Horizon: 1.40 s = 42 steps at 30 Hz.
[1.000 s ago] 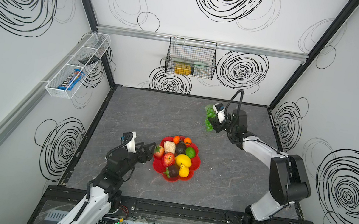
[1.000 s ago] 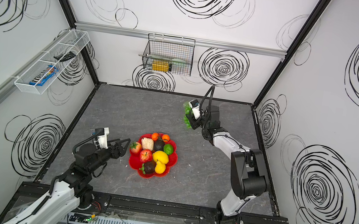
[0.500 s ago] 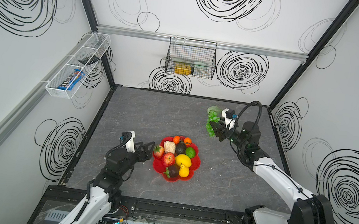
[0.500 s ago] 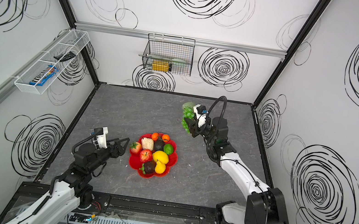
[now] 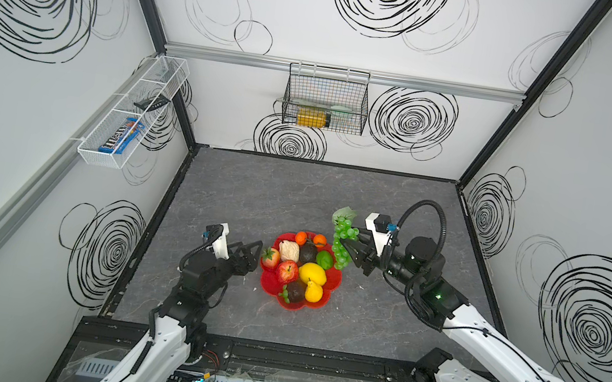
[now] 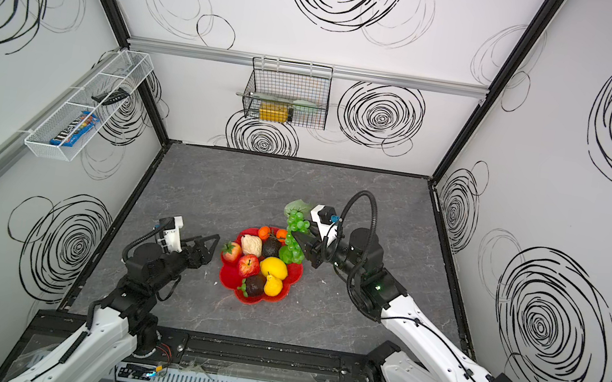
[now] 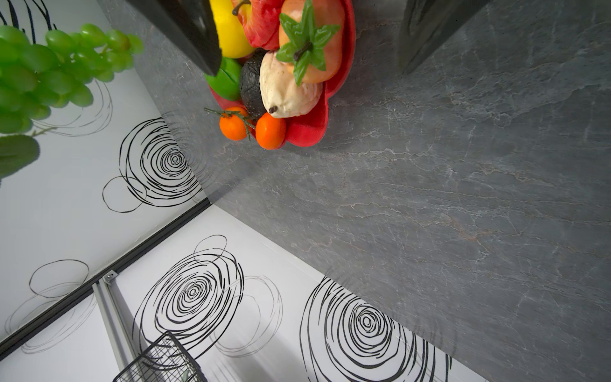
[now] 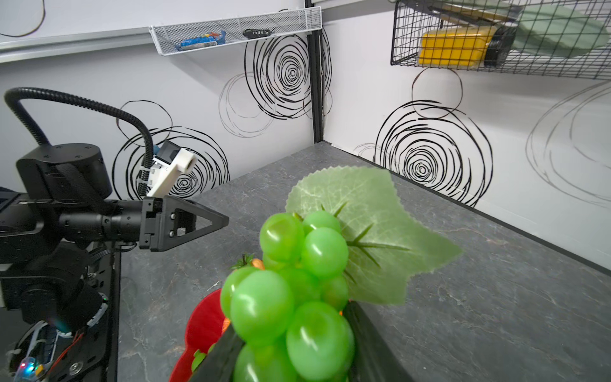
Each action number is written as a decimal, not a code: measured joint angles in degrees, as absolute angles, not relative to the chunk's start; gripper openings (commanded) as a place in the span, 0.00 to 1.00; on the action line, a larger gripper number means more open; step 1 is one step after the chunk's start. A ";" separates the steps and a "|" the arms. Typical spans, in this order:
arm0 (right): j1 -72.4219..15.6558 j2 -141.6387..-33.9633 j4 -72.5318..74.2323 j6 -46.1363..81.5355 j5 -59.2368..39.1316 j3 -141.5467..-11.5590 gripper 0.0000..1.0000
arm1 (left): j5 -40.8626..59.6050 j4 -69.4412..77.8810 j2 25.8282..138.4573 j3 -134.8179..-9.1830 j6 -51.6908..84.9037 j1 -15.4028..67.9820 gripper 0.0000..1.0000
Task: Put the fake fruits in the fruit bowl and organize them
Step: 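Carry the grapes with the right gripper over the red bowl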
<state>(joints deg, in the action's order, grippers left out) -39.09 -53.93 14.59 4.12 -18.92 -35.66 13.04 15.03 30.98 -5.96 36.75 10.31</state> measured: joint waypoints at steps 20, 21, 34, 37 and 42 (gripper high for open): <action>-47.42 -56.47 14.33 5.85 -12.12 -28.95 0.46 | 14.11 15.59 31.22 -5.56 37.10 9.78 0.87; -47.48 -56.99 14.50 5.48 -11.92 -28.95 0.46 | 14.13 15.59 31.24 -5.56 37.10 9.78 0.87; -51.55 -64.77 16.16 2.15 -9.58 -29.47 0.46 | 14.15 15.59 31.22 -5.52 37.10 9.78 0.87; -52.36 -66.37 15.90 1.04 -8.67 -30.87 0.47 | 14.17 15.59 31.22 -5.45 37.10 9.78 0.87; -52.82 -68.95 15.88 -1.23 -5.89 -33.58 0.47 | 14.17 15.62 31.22 -5.34 37.10 9.69 0.87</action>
